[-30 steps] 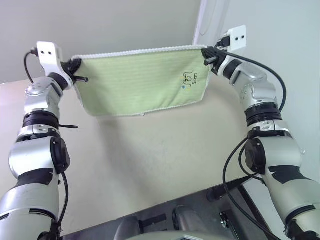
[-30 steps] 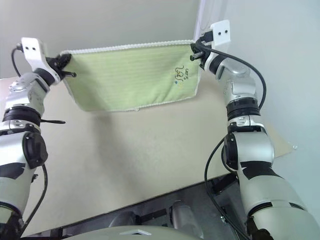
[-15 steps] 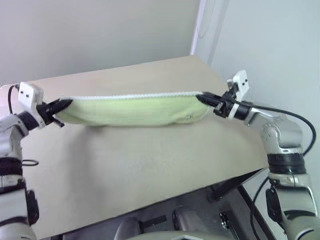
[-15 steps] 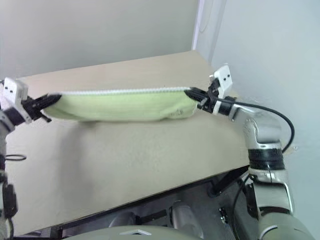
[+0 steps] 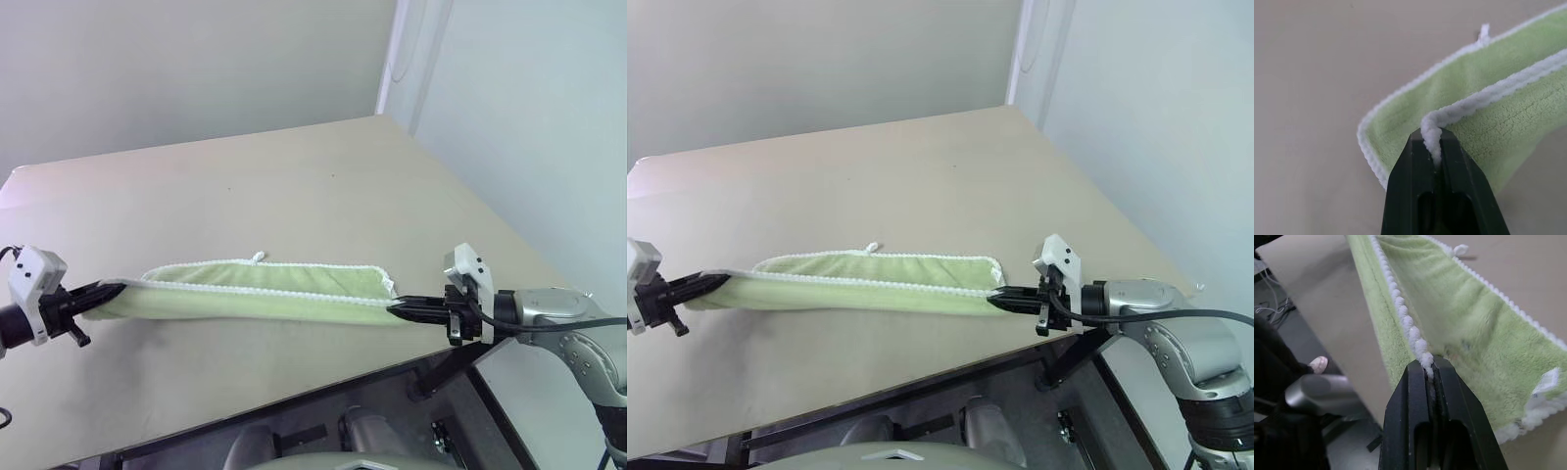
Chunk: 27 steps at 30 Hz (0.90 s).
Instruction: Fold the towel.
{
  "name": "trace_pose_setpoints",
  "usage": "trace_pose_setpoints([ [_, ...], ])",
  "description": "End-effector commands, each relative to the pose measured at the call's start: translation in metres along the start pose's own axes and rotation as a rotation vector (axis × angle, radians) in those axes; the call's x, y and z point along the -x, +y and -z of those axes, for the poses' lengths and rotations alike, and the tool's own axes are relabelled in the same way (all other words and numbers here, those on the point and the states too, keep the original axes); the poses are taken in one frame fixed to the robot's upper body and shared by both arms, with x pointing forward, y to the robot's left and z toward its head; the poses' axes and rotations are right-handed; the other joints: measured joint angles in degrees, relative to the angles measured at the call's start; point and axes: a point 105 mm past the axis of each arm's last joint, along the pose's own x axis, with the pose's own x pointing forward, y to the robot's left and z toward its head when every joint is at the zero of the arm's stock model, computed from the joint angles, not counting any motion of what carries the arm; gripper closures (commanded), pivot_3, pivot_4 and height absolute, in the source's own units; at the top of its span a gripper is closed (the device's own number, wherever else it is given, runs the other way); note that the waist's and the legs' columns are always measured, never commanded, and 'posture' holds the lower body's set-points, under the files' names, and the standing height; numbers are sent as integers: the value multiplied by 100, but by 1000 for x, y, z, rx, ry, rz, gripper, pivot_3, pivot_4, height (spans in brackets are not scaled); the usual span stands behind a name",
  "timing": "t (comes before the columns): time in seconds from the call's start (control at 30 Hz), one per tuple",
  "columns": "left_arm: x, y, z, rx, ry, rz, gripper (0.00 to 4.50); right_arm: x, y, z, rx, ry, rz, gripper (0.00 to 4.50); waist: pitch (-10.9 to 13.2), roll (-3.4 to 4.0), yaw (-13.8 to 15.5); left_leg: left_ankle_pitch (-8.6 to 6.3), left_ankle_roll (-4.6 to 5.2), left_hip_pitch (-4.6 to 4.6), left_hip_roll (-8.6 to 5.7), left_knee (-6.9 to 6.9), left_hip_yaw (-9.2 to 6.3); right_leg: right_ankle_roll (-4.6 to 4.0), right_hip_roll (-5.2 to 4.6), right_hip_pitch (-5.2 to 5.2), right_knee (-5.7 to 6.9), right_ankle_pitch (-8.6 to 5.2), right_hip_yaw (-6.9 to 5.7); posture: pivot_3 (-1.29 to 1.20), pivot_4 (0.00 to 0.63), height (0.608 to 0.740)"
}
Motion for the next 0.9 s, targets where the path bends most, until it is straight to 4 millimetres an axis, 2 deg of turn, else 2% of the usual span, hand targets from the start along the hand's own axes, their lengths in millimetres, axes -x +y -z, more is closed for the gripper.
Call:
trace_pose_setpoints([
  [0.03, 7, 11, 0, -36, 1, -71, 4500, 7, -4, -4, 55, 13, 36, 4482, -1, -6, 40, 0, 0, 1, 3, 0, 0, -1, 2, 0, 0, 0, -2, 0, 0, 740],
  [0.13, -2, 14, 3, -25, -13, -85, 4500, 4, -14, -4, 58, 9, 69, 4482, 0, -4, 63, 0, -1, 0, 3, 0, 0, -1, 2, -1, -3, 0, -3, 0, 0, 740],
  [0.27, -21, 23, 5, 14, -55, -119, 4500, -6, -40, -7, 60, -18, 154, 4482, -1, -7, 60, 0, 0, -2, 2, 0, 3, 0, 1, 4, -10, 0, -4, 0, 0, 740],
  [0.33, -38, 34, 7, 42, -61, -151, 4500, -16, -59, -7, 51, -28, 219, 4482, -4, -10, 60, 0, 0, -3, 1, -1, 3, 0, 3, 6, -10, 3, -4, 0, 0, 740],
  [0.43, -57, 43, 7, 57, -57, -176, 4500, -28, -78, -6, 50, -23, 274, 4482, -4, -9, 61, 1, 1, -5, -1, 1, 0, 2, 6, 8, -10, 18, -4, 0, 0, 740],
  [0.63, -79, 44, 1, 64, -68, -171, 4500, -43, -94, -7, 34, -34, 308, 4482, -5, -10, 58, 1, 2, -39, -3, -2, 1, 1, 4, -20, -13, 47, -3, 0, 0, 740],
  [0.73, -84, 44, 2, 52, -67, -177, 4500, -50, -93, 1, 25, 3, 285, 4482, -6, -9, 63, 0, 2, -40, -3, -2, -1, 3, 5, -21, -11, 48, -3, 0, 0, 740],
  [0.83, -86, 45, -2, 79, -103, -188, 3752, -55, -99, 4, 6, 24, 303, 4500, -6, -9, 62, 1, 2, -37, -3, 0, -1, 2, 5, -19, -11, 47, -3, 0, 0, 740],
  [0.9, -87, 43, -4, 90, -116, -169, 3079, -57, -102, -1, 4, 4, 313, 3983, -6, -9, 61, 1, 2, -36, -3, 4, -1, 4, 5, -17, -10, 49, -3, 0, 0, 740],
])
